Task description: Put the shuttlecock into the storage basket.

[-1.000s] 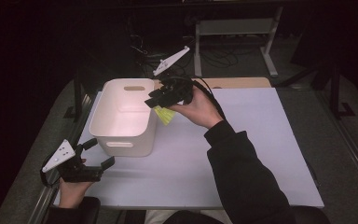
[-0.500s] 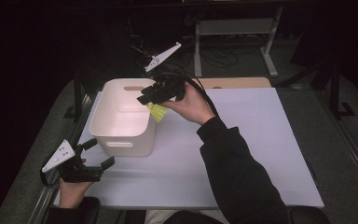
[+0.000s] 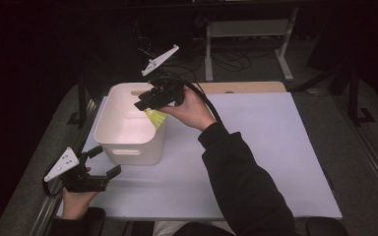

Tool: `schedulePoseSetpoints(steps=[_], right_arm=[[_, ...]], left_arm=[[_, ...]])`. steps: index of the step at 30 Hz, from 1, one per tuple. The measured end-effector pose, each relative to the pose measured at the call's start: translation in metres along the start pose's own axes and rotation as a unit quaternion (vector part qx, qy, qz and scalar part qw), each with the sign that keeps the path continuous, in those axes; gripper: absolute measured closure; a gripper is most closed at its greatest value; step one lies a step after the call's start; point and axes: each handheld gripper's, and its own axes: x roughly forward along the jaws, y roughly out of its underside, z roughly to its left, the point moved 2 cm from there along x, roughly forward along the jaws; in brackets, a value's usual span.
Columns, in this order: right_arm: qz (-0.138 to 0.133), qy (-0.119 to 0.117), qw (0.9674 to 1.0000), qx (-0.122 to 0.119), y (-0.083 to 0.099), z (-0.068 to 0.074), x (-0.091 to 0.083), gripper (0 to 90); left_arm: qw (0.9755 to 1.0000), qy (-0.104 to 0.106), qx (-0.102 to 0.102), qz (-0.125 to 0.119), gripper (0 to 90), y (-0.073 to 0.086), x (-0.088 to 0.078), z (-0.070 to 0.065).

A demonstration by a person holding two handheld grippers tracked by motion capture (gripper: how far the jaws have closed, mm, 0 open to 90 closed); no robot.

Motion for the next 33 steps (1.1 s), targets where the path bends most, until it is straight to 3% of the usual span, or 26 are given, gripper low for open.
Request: schedulePoseSetpoints(steps=[23,33], right_arm=[[0.003,-0.014,0.9999,-0.004,-0.004,-0.002,0.034,64.0],[0.019,-0.015,0.9997,0.0,-0.003,-0.008,0.053,64.0]], left_arm=[[1.0,0.001,0.001,0.0,0.0,0.0,0.0,0.0],[1.0,0.001,0.001,0.0,0.0,0.0,0.0,0.0]])
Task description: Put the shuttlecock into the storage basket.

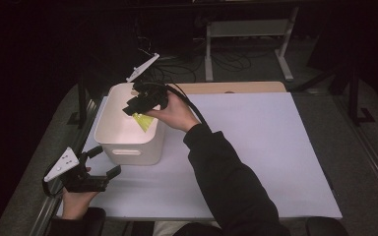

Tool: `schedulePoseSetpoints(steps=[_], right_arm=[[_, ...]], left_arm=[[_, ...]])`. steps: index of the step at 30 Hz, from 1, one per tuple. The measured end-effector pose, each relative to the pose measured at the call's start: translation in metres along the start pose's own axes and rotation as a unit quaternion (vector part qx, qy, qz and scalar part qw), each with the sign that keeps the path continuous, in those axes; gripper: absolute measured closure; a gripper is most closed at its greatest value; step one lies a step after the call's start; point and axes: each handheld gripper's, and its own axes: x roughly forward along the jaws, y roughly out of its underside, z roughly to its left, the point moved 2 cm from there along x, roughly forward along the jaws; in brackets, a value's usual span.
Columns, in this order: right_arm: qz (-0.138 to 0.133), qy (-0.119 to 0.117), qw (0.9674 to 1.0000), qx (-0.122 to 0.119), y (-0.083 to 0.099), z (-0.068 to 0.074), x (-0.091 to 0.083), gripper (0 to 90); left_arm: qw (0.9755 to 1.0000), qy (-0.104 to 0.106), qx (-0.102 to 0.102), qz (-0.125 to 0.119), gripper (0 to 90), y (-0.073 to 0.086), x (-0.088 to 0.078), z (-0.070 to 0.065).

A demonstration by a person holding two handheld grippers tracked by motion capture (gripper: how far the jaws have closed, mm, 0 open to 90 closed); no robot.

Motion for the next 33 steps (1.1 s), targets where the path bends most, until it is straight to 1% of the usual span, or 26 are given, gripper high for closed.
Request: schedulePoseSetpoints(steps=[4,10,13,22,33], right_arm=[[0.006,0.0,1.0,0.0,0.0,-0.003,0.008,64.0],[0.016,-0.003,0.9999,0.001,0.001,-0.003,0.019,64.0],[0.026,-0.003,0.9997,0.0,0.003,-0.003,0.025,64.0],[0.037,-0.003,0.9993,0.002,0.006,-0.005,0.036,64.0],[0.055,-0.009,0.9984,-0.001,0.01,-0.002,0.05,64.0]], left_arm=[[1.0,0.001,0.0,0.0,0.0,0.0,0.0,0.0],[1.0,0.001,0.0,-0.001,0.0,0.0,0.0,0.0],[1.0,0.0,0.001,0.0,0.0,0.0,0.0,0.0],[1.0,0.0,0.0,-0.001,0.0,0.0,0.0,0.0],[1.0,0.001,0.001,-0.001,0.0,0.0,0.0,0.0]])
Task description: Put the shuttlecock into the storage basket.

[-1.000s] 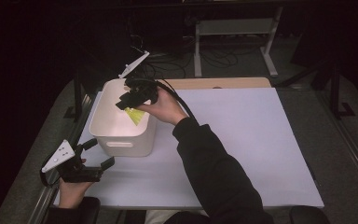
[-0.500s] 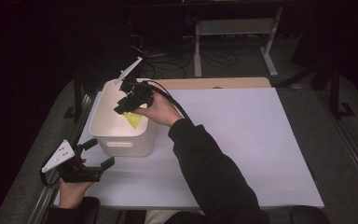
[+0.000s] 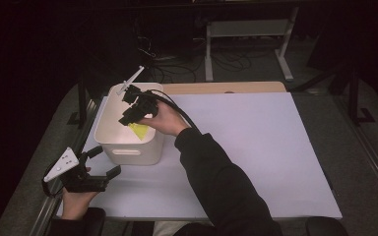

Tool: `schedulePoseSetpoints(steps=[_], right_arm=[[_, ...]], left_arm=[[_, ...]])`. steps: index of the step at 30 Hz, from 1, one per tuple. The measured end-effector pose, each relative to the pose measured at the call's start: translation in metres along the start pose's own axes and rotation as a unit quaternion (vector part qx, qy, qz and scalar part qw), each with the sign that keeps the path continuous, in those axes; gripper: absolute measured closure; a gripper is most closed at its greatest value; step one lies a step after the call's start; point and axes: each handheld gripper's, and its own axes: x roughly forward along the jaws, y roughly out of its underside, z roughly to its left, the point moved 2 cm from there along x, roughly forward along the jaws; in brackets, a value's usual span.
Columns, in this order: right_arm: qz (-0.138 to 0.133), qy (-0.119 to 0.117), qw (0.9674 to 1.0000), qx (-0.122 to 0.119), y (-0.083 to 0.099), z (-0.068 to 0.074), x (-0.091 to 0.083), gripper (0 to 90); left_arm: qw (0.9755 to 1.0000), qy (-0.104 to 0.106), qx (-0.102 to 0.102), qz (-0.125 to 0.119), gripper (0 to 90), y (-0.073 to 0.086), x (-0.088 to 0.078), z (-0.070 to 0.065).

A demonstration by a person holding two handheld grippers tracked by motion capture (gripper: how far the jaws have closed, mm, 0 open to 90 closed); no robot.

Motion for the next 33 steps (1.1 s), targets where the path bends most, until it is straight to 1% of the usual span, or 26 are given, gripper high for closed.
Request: schedulePoseSetpoints(steps=[4,8,9,10,11,12,14,19,22,24,25,27,28,29,31,33], right_arm=[[0.007,-0.001,1.0,0.004,0.001,0.0,0.004,64.0],[0.013,-0.004,0.9998,0.014,0.002,-0.001,0.006,62.9],[0.012,-0.006,0.9997,0.018,0.002,-0.002,0.006,61.2],[0.012,-0.012,0.9996,0.024,0.003,-0.003,0.007,56.9],[0.014,-0.014,0.9994,0.028,0.003,-0.004,0.007,54.7],[0.016,-0.013,0.9993,0.031,0.004,-0.004,0.007,50.7],[0.019,-0.015,0.9989,0.041,0.006,-0.006,0.008,47.3],[0.019,-0.011,0.9984,0.053,0.01,-0.009,0.007,38.6],[0.018,-0.008,0.9983,0.054,0.011,-0.01,0.003,31.3],[0.017,-0.006,0.9985,0.052,0.011,-0.01,0.001,24.9],[0.017,-0.006,0.9985,0.052,0.011,-0.01,0.001,24.9],[0.017,0.003,0.9986,0.05,0.011,-0.01,-0.003,16.7],[0.019,0.006,0.9986,0.05,0.011,-0.008,-0.004,15.8],[0.018,0.008,0.9989,0.043,0.011,-0.008,-0.005,14.5],[0.019,0.011,0.9988,0.044,0.013,-0.007,-0.009,13.2],[0.021,0.008,0.9989,0.042,0.015,-0.006,-0.011,12.1]], left_arm=[[1.0,0.0,0.0,0.0,0.0,0.0,0.0,0.0],[1.0,0.0,0.0,0.0,0.0,0.0,0.0,0.0],[1.0,0.0,0.0,0.0,0.0,0.0,0.0,0.0],[1.0,0.0,0.0,0.0,0.0,0.0,0.0,0.0],[1.0,0.0,0.0,0.001,0.0,0.0,0.0,0.0],[1.0,0.0,0.0,0.001,0.0,0.0,0.0,0.0],[1.0,0.0,0.001,0.001,0.0,0.0,0.0,0.0],[1.0,0.0,0.001,0.001,0.0,0.0,0.0,0.0],[1.0,0.0,0.001,0.001,0.0,0.0,0.0,0.0],[1.0,0.0,0.002,0.001,0.0,0.0,0.0,0.0],[1.0,0.0,0.002,0.001,0.0,0.0,0.0,0.0],[1.0,0.0,0.001,0.002,0.0,0.0,0.0,0.0],[1.0,0.0,0.001,0.002,0.0,0.0,0.0,0.0],[1.0,0.0,0.001,0.001,0.0,0.0,0.0,0.0],[1.0,0.0,0.0,0.001,0.0,0.0,0.0,0.0],[1.0,0.0,0.0,0.001,0.0,0.0,0.0,0.0]])
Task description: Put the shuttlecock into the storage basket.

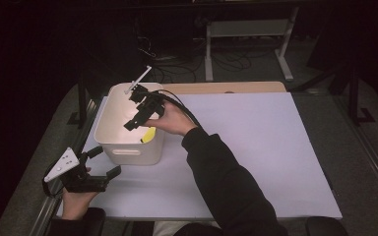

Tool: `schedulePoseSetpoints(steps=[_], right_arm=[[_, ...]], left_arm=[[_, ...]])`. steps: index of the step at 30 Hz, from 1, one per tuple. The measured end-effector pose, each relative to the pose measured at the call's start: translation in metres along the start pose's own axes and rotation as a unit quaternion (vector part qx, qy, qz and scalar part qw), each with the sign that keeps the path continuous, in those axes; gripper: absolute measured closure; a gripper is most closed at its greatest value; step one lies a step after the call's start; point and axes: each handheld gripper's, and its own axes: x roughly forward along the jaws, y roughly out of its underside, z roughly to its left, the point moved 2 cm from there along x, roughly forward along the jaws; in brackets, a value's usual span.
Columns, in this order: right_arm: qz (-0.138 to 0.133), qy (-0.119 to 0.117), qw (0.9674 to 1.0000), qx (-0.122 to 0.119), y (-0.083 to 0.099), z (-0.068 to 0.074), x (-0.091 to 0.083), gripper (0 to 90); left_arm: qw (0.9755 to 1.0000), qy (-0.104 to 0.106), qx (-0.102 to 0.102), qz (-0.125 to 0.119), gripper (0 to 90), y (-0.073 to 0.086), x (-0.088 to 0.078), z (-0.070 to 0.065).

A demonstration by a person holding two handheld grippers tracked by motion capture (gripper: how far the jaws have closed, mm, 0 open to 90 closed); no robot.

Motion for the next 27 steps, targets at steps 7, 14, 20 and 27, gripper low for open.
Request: schedulePoseSetpoints(steps=[7,14,20,27], right_arm=[[-0.007,0.001,1.0,0.001,0.008,-0.001,-0.011,0.0],[-0.012,-0.004,0.9999,-0.004,0.012,0.002,-0.021,0.0],[-0.015,-0.002,0.9999,-0.005,0.017,0.003,-0.028,0.0],[-0.022,0.005,0.9997,-0.004,0.025,0.003,-0.039,0.0]], left_arm=[[1.0,-0.001,0.001,0.001,0.0,0.0,-0.001,0.0],[1.0,-0.001,0.001,0.002,0.0,0.0,-0.001,0.0],[1.0,-0.001,0.003,0.003,0.0,0.0,-0.001,0.0],[1.0,-0.001,0.002,0.003,0.0,0.0,0.0,0.0]])
